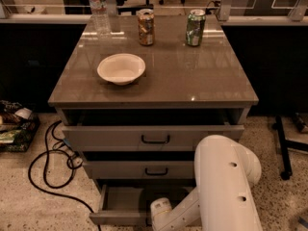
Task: Open bottom drawer
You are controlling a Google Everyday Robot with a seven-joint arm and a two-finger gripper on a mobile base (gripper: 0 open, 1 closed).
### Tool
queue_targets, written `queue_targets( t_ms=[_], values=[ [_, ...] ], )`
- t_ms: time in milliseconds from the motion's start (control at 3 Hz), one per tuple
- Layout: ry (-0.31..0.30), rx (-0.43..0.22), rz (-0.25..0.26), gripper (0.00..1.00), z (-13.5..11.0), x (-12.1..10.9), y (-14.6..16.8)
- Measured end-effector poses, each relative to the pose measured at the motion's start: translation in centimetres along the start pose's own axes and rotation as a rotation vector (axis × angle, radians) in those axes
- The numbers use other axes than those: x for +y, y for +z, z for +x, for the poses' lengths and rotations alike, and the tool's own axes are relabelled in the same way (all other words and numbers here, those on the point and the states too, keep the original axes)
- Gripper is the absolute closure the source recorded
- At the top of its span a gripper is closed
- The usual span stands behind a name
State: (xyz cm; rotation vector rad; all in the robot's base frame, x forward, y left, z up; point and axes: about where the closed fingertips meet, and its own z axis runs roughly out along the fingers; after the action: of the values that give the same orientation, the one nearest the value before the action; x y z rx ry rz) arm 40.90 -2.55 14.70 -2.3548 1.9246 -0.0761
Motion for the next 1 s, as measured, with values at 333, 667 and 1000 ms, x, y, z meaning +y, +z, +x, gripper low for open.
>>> queue_targets(
  t_ms=[333, 667, 1000],
  values=[
    [-0.021, 0.023, 0.018, 1.00, -0.69, 1.93, -0.28],
    [-0.030, 0.033, 0.026, 1.00, -0.96, 2.54, -0.39],
    [-0.031, 0.033, 0.026, 1.00, -0.97, 2.56, -0.39]
  ],
)
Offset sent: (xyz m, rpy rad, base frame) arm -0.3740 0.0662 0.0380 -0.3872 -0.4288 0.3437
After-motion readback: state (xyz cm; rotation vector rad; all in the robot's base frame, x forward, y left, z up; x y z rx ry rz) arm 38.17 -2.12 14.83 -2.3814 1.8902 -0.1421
